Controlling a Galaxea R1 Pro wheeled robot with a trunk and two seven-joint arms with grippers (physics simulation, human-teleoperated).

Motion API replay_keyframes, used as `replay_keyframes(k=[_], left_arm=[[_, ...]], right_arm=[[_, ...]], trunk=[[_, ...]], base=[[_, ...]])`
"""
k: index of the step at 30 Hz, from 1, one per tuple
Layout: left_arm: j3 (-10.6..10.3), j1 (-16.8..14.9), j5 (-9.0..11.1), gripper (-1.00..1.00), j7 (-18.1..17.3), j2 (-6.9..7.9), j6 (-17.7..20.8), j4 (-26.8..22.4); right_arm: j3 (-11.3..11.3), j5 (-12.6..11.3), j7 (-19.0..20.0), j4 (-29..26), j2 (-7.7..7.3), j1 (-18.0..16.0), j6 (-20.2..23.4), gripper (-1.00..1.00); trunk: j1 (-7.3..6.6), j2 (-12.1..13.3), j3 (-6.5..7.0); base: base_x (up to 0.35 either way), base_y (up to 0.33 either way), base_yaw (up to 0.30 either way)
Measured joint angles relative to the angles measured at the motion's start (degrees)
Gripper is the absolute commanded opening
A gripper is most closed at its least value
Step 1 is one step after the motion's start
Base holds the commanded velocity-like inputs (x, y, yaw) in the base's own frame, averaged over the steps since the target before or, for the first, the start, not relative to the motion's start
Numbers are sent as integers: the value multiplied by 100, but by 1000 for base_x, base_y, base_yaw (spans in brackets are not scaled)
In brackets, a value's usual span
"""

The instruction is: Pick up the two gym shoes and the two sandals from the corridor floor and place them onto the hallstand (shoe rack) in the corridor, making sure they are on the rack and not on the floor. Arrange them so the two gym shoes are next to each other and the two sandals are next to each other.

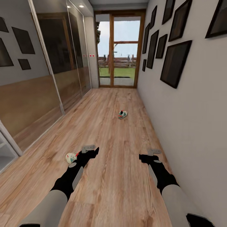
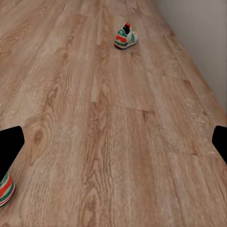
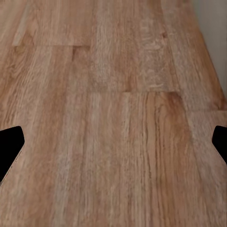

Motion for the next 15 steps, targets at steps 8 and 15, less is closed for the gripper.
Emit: replay_keyframes(k=[8,15], left_arm=[[0,0,0,100,0,0,0,-1],[0,0,0,100,0,0,0,-1]], right_arm=[[0,0,1,-7,0,0,0,100],[0,0,1,-8,0,0,0,100]], trunk=[[0,0,41],[0,0,80]], base=[[327,-125,193],[327,-125,200]])
